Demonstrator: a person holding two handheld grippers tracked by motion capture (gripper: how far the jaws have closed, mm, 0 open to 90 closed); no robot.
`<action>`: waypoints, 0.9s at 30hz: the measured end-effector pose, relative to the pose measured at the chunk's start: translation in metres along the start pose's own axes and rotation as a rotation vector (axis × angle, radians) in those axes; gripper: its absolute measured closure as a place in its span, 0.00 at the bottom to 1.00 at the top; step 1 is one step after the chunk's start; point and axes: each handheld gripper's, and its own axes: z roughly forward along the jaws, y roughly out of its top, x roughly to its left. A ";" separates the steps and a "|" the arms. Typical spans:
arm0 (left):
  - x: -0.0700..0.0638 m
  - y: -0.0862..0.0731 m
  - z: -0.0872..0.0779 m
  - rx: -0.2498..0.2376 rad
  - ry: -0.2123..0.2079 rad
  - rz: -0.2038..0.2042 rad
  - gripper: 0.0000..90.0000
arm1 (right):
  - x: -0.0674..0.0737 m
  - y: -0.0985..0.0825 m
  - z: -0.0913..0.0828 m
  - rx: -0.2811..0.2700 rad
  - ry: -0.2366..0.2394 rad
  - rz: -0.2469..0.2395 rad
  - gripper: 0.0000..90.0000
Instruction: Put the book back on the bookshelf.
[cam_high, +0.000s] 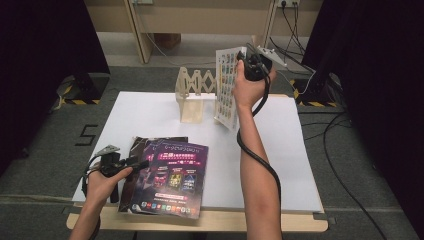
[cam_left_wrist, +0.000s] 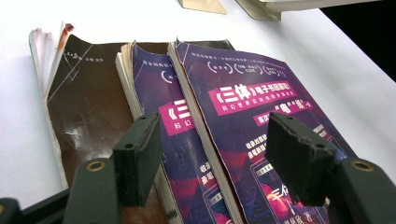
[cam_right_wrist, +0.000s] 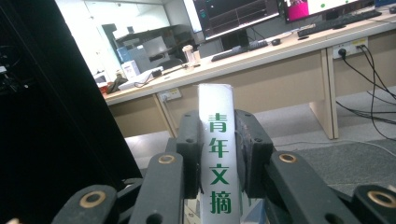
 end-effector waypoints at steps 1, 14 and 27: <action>0.000 0.000 0.000 0.001 -0.001 0.000 0.39 | 0.000 -0.002 -0.001 -0.002 -0.002 -0.002 0.83; -0.002 -0.001 0.002 0.003 -0.006 0.004 0.39 | 0.005 -0.028 -0.017 0.003 -0.034 -0.154 0.82; -0.005 -0.002 0.002 0.005 -0.005 0.007 0.39 | -0.006 -0.051 -0.045 0.003 -0.031 -0.202 0.82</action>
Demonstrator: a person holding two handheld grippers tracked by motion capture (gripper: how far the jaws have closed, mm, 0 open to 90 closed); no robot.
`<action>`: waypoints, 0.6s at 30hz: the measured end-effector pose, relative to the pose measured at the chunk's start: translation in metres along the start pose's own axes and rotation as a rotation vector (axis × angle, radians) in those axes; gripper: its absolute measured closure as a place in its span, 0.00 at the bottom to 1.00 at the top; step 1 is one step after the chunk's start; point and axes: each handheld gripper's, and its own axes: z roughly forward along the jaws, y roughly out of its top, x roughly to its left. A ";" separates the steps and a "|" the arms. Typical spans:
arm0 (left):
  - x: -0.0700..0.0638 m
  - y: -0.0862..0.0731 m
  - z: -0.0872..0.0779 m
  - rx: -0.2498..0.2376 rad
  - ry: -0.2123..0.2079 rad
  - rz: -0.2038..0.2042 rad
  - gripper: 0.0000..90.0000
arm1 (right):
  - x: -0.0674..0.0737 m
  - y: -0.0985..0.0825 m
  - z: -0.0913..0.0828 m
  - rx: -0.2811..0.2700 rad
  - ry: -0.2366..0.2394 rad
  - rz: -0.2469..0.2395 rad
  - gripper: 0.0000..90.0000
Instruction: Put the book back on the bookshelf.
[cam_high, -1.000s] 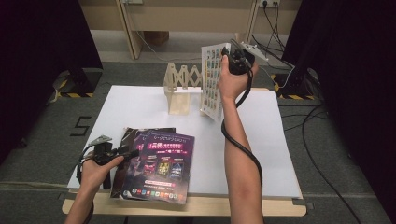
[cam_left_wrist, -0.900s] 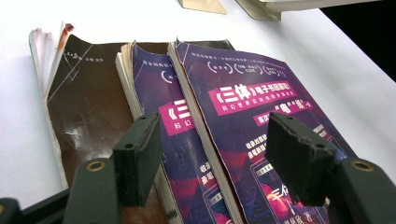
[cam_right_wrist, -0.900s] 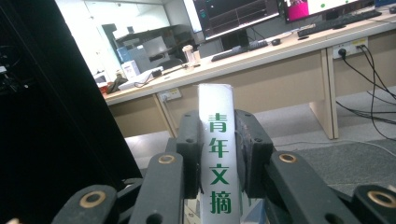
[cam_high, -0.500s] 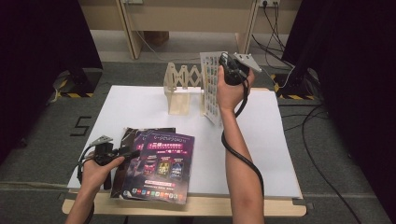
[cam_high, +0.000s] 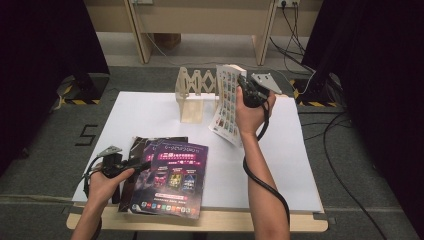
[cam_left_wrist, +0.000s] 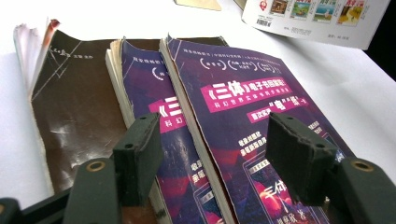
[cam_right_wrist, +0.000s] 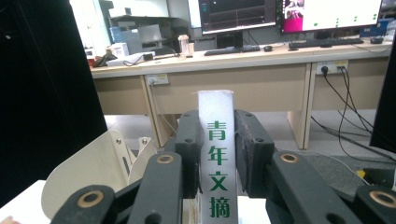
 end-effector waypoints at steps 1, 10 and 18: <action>0.000 0.000 0.000 -0.001 -0.002 0.000 0.39 | 0.000 -0.001 -0.003 -0.002 0.001 -0.004 0.82; -0.001 0.000 -0.003 -0.008 -0.001 0.000 0.39 | -0.002 -0.017 -0.035 -0.016 0.021 -0.012 0.80; -0.005 0.002 -0.004 -0.014 -0.006 0.003 0.39 | -0.018 -0.021 -0.056 0.027 0.020 0.014 0.79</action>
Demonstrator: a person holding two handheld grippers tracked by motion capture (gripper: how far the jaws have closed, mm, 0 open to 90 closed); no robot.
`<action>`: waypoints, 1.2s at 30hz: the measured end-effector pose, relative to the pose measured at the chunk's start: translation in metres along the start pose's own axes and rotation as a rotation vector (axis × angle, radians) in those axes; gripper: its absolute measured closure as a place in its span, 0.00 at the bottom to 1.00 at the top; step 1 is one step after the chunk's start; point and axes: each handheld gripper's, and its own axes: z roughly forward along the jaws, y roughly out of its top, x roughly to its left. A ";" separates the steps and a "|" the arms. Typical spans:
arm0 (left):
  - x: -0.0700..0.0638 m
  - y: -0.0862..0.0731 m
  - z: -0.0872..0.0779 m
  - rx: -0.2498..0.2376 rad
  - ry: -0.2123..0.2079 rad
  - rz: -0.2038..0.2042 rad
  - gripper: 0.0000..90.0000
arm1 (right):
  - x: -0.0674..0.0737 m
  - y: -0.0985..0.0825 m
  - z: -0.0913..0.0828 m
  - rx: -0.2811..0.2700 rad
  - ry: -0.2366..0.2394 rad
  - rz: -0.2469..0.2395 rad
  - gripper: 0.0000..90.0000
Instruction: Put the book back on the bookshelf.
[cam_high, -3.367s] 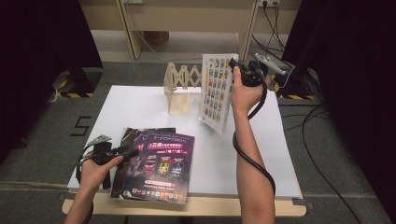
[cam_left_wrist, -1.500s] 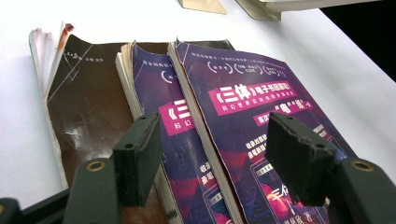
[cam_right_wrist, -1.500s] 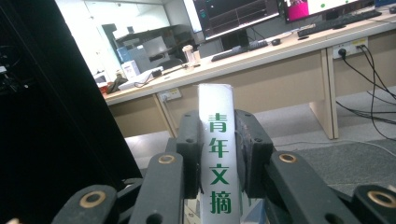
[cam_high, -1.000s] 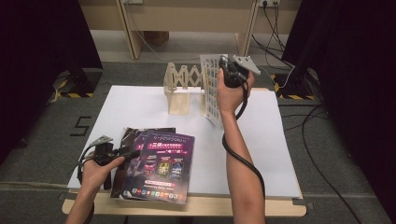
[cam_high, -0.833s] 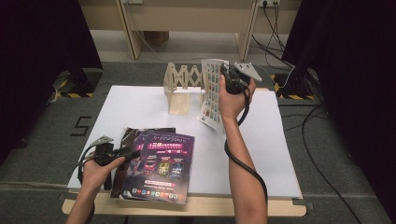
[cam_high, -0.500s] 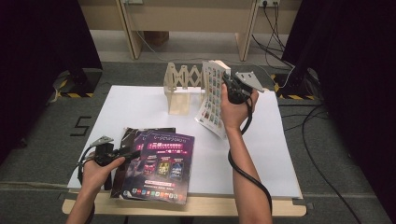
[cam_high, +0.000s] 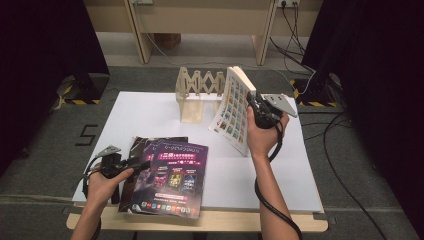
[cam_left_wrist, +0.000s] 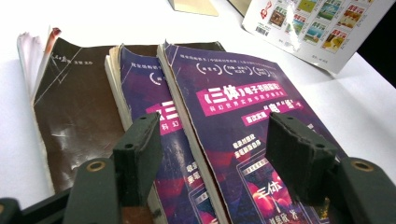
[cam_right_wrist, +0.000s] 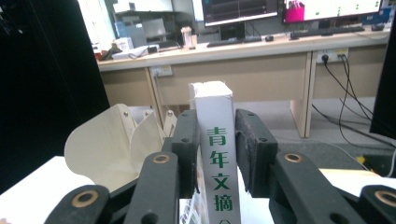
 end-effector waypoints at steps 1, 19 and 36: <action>0.000 0.000 0.000 0.000 -0.001 0.001 0.39 | -0.001 0.001 -0.001 0.015 0.004 0.006 0.79; 0.001 0.000 -0.001 0.000 0.002 0.001 0.39 | -0.014 0.012 0.029 0.139 0.040 0.007 0.60; 0.003 0.000 0.000 0.002 0.006 -0.001 0.39 | -0.019 0.017 0.057 0.202 0.019 0.021 0.57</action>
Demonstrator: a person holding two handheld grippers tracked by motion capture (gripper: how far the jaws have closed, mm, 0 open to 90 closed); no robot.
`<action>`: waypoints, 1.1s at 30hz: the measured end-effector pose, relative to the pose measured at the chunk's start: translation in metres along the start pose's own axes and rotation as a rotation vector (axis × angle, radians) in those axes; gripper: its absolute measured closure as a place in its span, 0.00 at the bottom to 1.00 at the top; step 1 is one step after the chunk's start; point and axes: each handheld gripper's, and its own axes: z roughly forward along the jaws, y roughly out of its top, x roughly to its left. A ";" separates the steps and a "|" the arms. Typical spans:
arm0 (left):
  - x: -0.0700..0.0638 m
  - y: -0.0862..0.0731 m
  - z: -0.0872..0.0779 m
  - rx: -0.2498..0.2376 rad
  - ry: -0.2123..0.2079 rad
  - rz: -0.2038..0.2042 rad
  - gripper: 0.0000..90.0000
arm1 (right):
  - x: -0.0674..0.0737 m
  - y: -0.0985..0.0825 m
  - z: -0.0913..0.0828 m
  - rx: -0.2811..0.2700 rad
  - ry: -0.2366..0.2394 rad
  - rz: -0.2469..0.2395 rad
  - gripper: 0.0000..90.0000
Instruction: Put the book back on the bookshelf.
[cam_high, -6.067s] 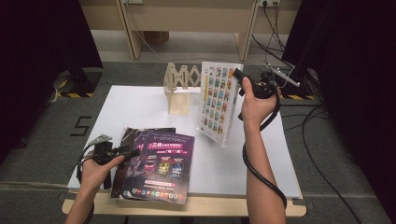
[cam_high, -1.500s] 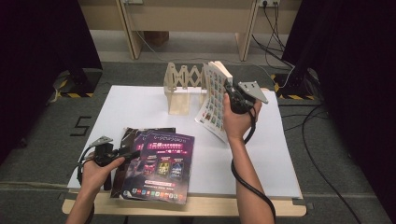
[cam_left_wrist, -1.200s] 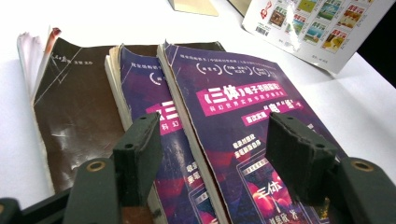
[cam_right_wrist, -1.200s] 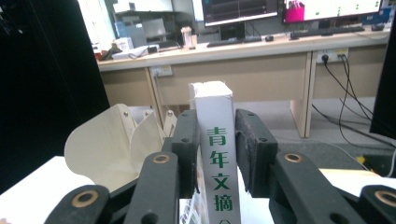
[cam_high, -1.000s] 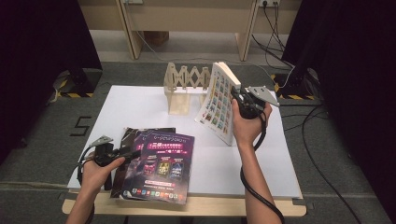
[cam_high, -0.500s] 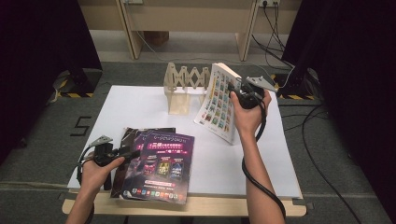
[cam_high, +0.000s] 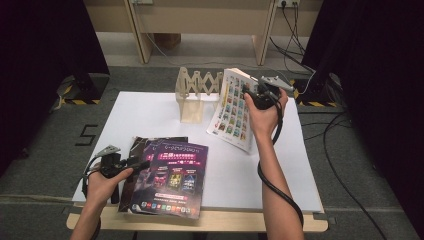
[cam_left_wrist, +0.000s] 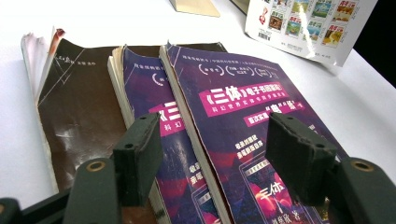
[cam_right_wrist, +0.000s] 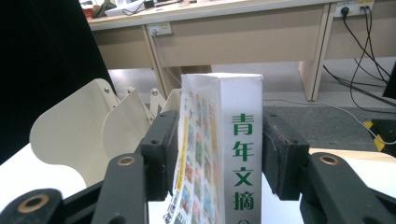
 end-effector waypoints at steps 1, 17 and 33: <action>0.000 0.000 0.000 0.002 -0.001 0.000 0.39 | -0.002 0.002 0.003 0.002 0.002 0.005 0.57; 0.002 -0.001 0.002 0.008 -0.002 -0.005 0.39 | -0.007 0.011 0.031 0.131 -0.001 -0.004 0.81; 0.003 -0.001 0.000 0.002 0.002 -0.005 0.39 | 0.005 0.009 -0.001 0.014 0.005 0.008 0.83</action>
